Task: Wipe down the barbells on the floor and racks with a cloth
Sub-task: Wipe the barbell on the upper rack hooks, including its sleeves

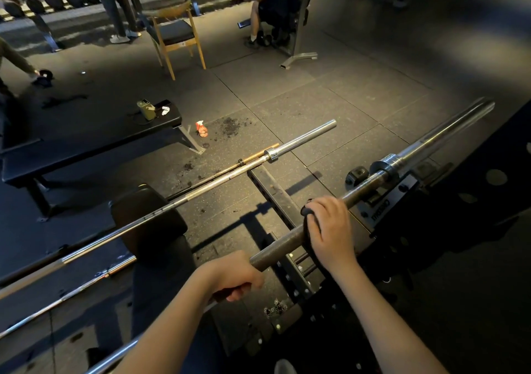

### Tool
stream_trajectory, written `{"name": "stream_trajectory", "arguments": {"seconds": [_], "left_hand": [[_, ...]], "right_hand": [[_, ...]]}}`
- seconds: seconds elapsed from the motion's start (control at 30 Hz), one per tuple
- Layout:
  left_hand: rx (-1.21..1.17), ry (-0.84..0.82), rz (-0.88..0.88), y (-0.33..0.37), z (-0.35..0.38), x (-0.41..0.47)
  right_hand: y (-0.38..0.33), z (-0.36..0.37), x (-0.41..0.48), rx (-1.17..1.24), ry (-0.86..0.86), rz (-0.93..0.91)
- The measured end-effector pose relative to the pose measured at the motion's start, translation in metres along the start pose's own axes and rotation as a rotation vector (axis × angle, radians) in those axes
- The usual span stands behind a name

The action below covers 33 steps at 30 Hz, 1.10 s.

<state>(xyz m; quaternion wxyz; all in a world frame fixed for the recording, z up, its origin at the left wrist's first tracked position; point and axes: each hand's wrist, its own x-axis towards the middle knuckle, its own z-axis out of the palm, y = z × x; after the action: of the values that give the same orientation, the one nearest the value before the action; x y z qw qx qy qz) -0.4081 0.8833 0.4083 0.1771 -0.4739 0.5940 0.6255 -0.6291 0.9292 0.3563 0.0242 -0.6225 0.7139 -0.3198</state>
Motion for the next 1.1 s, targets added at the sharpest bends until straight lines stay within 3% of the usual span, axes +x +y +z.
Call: {"name": "stream_trajectory", "arguments": {"seconds": [0.1,0.27,0.37,0.57,0.7,0.77,0.97,1.1], "left_hand": [[0.101,0.142,-0.011,-0.001,0.007,0.003],[0.661,0.763,0.033,-0.002,0.047,-0.013],[0.744,0.887,0.105,-0.006,0.056,-0.014],[0.667,0.836,0.142,-0.007,0.046,-0.008],[0.607,0.744,0.112,-0.005,0.039,-0.008],[0.559,0.668,0.071,-0.003,0.034,-0.006],[0.301,0.361,0.02,-0.001,0.017,-0.002],[0.188,0.215,0.001,0.0,0.01,-0.004]], "right_hand": [[0.016,-0.01,0.016,-0.045,-0.05,-0.091],[0.016,-0.009,0.024,-0.1,-0.04,-0.121],[0.022,-0.016,0.031,-0.107,-0.043,-0.136],[-0.016,0.003,0.013,-0.125,0.024,0.135],[-0.01,-0.005,0.002,-0.056,-0.138,-0.12],[0.008,-0.017,0.012,-0.078,-0.168,-0.157],[-0.01,-0.007,0.02,-0.152,-0.014,0.164],[-0.019,0.0,-0.004,-0.067,-0.168,-0.094]]}}
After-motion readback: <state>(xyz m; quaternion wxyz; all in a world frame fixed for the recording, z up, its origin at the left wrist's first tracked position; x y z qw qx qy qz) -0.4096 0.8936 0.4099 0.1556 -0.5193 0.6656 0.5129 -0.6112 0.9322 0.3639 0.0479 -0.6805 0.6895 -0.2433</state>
